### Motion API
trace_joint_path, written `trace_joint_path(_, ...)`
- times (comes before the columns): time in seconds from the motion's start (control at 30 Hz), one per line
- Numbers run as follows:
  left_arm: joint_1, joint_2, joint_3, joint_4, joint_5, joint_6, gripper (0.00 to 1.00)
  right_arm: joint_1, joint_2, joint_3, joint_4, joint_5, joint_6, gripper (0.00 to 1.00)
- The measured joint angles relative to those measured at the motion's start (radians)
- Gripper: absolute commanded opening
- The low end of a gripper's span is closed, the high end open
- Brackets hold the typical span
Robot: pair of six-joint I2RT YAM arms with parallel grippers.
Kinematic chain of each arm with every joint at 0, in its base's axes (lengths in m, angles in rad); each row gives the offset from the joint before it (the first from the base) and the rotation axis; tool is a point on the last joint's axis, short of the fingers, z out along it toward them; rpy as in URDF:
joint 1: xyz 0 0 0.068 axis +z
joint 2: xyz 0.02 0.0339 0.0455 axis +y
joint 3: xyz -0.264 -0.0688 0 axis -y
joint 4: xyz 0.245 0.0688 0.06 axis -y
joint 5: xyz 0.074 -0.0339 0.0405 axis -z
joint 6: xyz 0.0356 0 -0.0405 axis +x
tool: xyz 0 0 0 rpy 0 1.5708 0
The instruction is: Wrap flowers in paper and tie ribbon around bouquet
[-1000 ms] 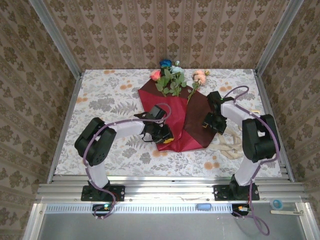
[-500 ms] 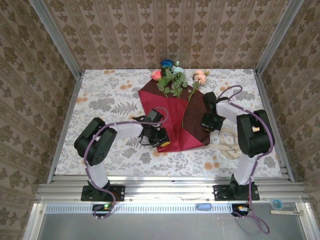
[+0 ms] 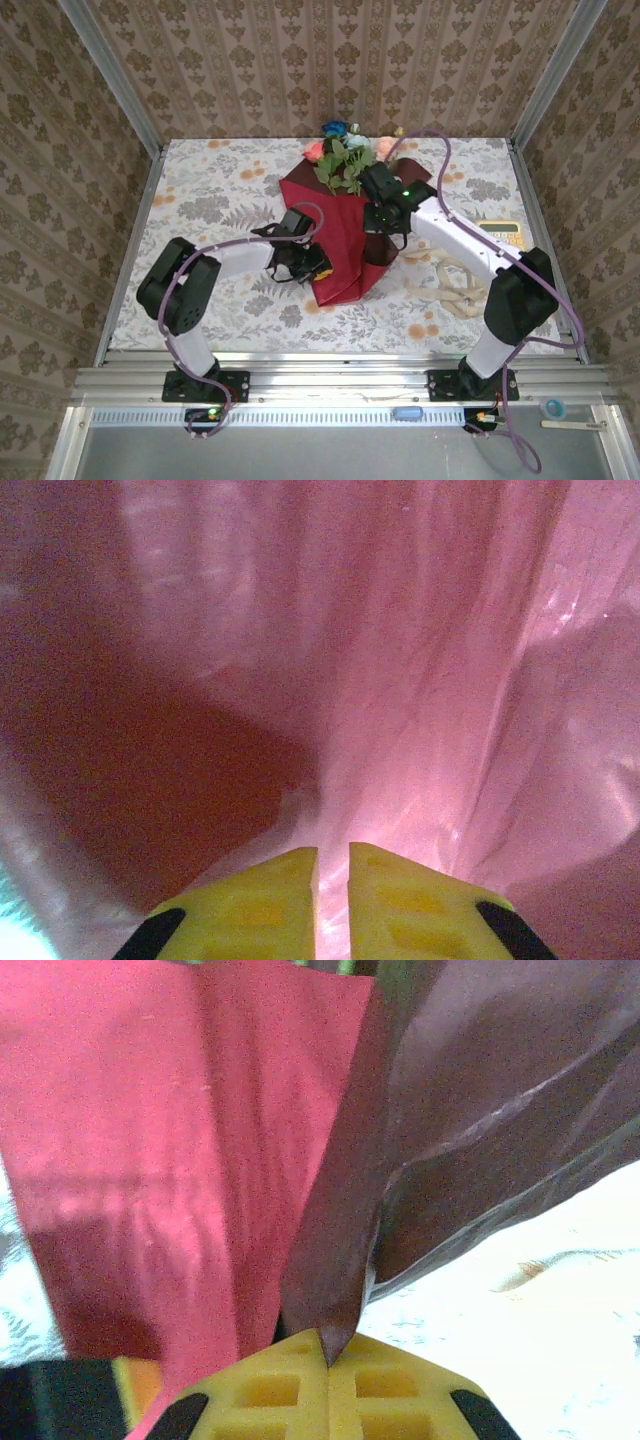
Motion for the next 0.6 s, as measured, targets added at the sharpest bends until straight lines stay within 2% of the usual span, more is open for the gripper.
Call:
trace_joint_path(0.23,0.002,0.020,-0.060,0.072,0.004,-0.010,0.12,0.074,0.050,0.038,0.032,-0.068,-0.052,0.00)
trace_joint_path(0.33,0.002,0.002,-0.090,0.115,-0.002,-0.023,0.15,0.097,0.067,0.042,0.063,-0.107,-0.055,0.00)
trace_joint_path(0.47,0.019,-0.098,-0.171,0.119,-0.039,-0.050,0.19,0.107,0.084,0.060,0.071,-0.130,-0.058,0.00)
trace_joint_path(0.6,0.091,-0.238,-0.240,0.123,-0.053,-0.080,0.19,0.105,0.090,0.073,0.068,-0.130,-0.066,0.00)
